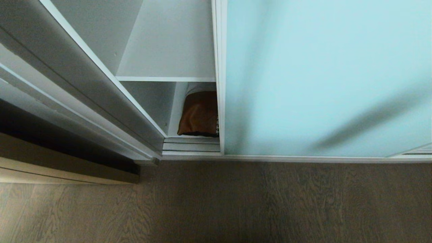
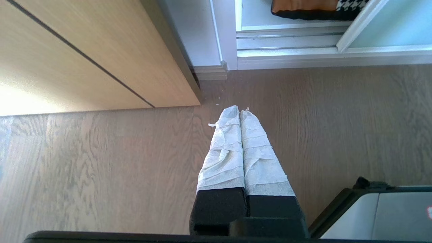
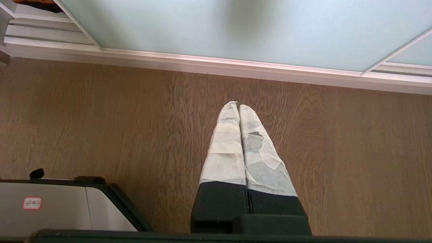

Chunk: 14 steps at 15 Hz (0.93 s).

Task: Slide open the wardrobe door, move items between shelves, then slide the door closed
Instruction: Close the door

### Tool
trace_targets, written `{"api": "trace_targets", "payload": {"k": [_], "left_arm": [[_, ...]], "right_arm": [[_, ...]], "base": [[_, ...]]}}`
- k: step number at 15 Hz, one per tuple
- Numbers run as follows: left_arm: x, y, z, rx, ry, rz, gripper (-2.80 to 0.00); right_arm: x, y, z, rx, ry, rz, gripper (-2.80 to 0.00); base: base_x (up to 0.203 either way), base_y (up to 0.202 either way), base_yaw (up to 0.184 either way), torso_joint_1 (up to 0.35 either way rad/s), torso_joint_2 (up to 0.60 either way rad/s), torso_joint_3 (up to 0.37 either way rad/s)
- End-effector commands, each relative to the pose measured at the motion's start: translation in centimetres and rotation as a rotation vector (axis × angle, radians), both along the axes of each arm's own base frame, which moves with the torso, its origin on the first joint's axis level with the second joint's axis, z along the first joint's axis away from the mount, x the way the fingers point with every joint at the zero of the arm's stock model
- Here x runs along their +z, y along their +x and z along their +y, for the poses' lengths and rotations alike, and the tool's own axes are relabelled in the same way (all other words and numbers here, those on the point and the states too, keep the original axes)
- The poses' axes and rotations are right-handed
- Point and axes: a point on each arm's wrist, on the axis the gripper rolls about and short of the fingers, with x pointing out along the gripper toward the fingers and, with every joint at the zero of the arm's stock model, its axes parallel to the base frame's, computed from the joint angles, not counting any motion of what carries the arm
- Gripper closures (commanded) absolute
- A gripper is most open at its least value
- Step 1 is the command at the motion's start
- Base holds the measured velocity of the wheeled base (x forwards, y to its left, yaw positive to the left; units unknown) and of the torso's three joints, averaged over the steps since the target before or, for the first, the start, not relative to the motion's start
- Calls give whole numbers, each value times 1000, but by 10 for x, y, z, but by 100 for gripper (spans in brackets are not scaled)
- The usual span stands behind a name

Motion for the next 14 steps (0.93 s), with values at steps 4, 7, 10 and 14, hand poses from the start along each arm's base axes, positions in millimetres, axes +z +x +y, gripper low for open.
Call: {"api": "trace_targets", "payload": {"k": [4, 7, 10, 14], "left_arm": [[0, 0, 0, -2, -10, 14, 0], [20, -4, 0, -16, 0, -17, 0], [100, -15, -2, -68, -16, -159, 0], [180, 33, -6, -280, -84, -17, 0]], "right_arm": [[0, 0, 0, 0, -1, -2, 0], [0, 0, 0, 0, -1, -2, 0], [0, 0, 0, 0, -1, -2, 0], [0, 0, 0, 0, -1, 0, 0]], "base": [[0, 0, 0, 0, 0, 0], [0, 0, 0, 0, 0, 0], [0, 0, 0, 0, 0, 0], [0, 0, 0, 0, 0, 0]]}}
